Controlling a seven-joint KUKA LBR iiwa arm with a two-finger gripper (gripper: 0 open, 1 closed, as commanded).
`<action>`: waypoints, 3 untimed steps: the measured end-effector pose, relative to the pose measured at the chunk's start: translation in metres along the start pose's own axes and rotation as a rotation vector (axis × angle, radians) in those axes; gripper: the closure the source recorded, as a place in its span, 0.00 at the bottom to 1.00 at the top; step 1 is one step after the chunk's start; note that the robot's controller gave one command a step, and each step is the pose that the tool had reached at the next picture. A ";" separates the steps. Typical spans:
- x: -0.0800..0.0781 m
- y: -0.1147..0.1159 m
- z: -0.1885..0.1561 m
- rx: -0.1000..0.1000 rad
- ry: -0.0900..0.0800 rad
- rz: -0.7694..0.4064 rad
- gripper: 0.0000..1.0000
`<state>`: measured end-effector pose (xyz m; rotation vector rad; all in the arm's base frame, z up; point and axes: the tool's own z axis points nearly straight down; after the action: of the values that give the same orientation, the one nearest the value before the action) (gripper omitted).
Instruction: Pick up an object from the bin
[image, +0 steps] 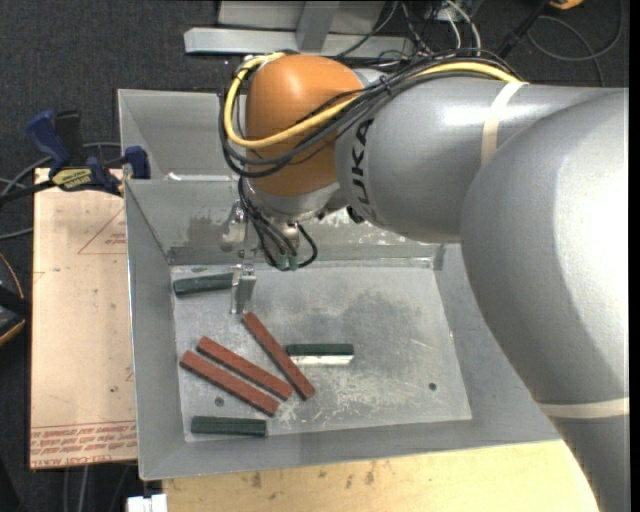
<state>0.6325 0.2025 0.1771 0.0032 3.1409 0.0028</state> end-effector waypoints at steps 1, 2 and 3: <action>0.000 0.000 0.000 0.000 0.000 0.000 0.00; -0.023 0.009 0.100 -0.005 -0.011 -0.028 1.00; -0.023 0.009 0.100 -0.005 -0.011 -0.028 1.00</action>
Offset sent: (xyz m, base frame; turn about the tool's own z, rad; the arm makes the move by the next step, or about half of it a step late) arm 0.0189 0.0077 -0.1062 -0.0314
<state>0.6556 0.2112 0.0771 -0.0408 3.1297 0.0101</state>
